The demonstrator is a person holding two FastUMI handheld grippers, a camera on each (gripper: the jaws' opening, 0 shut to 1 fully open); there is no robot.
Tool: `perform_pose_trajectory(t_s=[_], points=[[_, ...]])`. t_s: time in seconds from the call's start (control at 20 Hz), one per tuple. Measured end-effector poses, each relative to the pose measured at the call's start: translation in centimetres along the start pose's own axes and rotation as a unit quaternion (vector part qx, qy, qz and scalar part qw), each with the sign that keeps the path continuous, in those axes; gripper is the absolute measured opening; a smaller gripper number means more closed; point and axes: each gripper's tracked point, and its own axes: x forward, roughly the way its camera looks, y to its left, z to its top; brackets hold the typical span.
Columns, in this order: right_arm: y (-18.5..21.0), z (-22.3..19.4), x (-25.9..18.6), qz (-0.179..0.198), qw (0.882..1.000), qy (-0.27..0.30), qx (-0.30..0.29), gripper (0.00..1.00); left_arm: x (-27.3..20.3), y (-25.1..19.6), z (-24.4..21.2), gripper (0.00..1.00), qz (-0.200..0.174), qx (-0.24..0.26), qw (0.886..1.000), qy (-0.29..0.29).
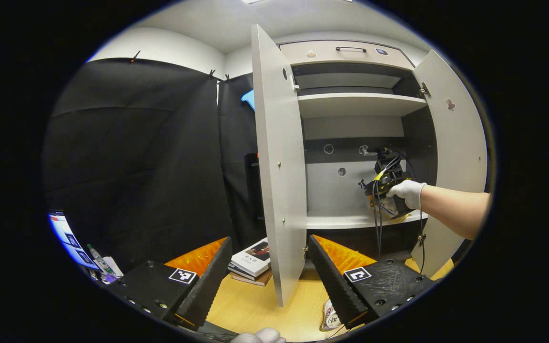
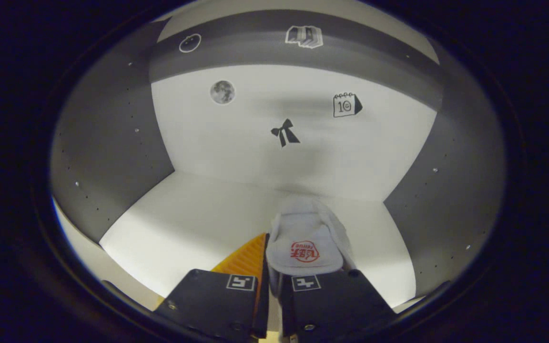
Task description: Grab one shoe with the right hand and put it into the shoe cabinet, grab the other shoe with the left hand and put it into the shoe cabinet; then close the right door with the right hand and the left door with the left hand.
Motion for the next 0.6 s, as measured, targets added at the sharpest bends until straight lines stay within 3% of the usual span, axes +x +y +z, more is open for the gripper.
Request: perform_pose_trajectory(t_s=[0.05,0.15,0.2,0.25,0.35,0.4,0.5,0.55,0.6], points=[[0.3,-0.2,-0.3,0.004,1.000,0.003,0.005,0.33,0.1,0.1,0.0,0.96,0.000,-0.001,1.000,0.002],[0.2,0.2,-1.0,0.001,1.000,-0.008,0.010,0.49,0.0,0.2,0.1,0.96,-0.003,-0.007,1.000,0.001],[0.4,0.3,-1.3,0.002,1.000,-0.009,0.008,0.53,0.0,0.4,0.2,0.96,-0.003,-0.009,1.000,0.001],[0.4,0.6,-2.0,0.001,1.000,-0.018,0.009,0.66,0.0,0.5,0.2,0.96,-0.005,-0.010,1.000,-0.002],[0.2,1.1,-3.4,-0.007,1.000,-0.030,0.003,0.74,-0.2,0.7,0.1,0.96,-0.010,-0.009,1.000,-0.004],[0.3,1.5,-4.1,-0.006,0.999,-0.043,0.005,0.69,-0.1,0.7,0.1,0.96,-0.013,-0.007,1.000,-0.004],[-0.2,1.5,-5.7,-0.013,0.998,-0.057,0.009,0.72,-0.1,0.9,0.2,0.96,-0.022,-0.006,1.000,-0.007],[-0.1,1.5,-6.8,-0.009,0.998,-0.065,0.015,0.81,0.0,0.9,0.2,0.96,-0.025,-0.006,1.000,-0.009],[-0.4,1.2,-8.0,-0.007,0.997,-0.073,0.021,0.82,0.0,1.0,0.2,0.96,-0.030,-0.005,0.999,-0.010]])
